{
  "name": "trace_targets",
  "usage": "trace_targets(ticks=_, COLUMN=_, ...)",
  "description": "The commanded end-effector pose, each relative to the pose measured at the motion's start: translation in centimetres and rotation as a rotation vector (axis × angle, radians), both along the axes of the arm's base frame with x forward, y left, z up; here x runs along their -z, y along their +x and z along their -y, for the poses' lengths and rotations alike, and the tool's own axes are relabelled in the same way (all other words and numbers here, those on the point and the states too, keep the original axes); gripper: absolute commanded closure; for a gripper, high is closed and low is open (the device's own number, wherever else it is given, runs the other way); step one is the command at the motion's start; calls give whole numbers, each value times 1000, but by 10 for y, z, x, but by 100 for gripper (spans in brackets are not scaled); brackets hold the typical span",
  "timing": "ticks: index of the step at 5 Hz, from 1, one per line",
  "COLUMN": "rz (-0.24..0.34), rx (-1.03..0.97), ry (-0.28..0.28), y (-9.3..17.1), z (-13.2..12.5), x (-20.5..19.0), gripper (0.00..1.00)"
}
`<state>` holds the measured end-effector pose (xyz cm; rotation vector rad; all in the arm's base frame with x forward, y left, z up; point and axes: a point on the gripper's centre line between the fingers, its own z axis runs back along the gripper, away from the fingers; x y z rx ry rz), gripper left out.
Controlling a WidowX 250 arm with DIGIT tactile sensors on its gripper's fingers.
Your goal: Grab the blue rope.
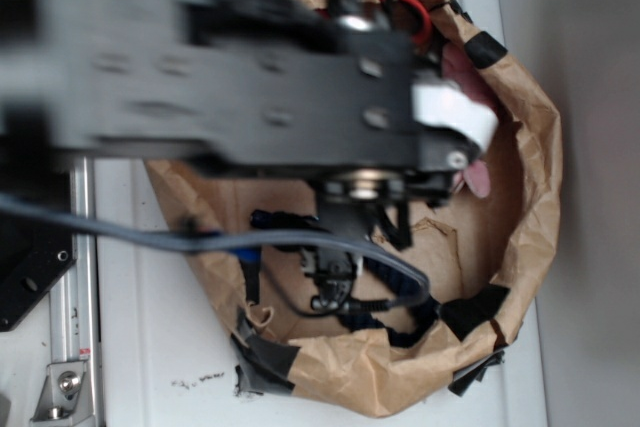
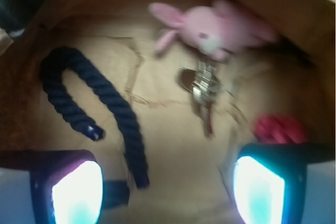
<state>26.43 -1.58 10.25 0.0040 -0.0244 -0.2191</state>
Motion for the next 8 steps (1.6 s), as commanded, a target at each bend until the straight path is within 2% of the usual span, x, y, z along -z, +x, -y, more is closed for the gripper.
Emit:
trace_targets(ticks=1, rz=28, rx=141, ry=130, y=14, z=16, x=52, gripper=0)
trace_targets(ticks=2, rz=-3, rx=272, ry=82, y=10, z=34, x=72, gripper=0)
trace_targets(ticks=3, rz=-44, rx=293, ry=65, y=-5, z=43, x=87, gripper=0)
trace_targets(ticks=4, rz=-85, rx=297, ry=83, y=-6, z=42, x=107, gripper=0)
trace_targets(ticks=5, rz=-103, rx=345, ry=14, y=2, z=35, x=124, gripper=0)
trace_targets(ticks=6, rz=-102, rx=327, ry=10, y=8, z=30, x=129, gripper=100)
trace_targets(ticks=8, rz=-67, rx=322, ry=50, y=4, z=32, x=119, gripper=100)
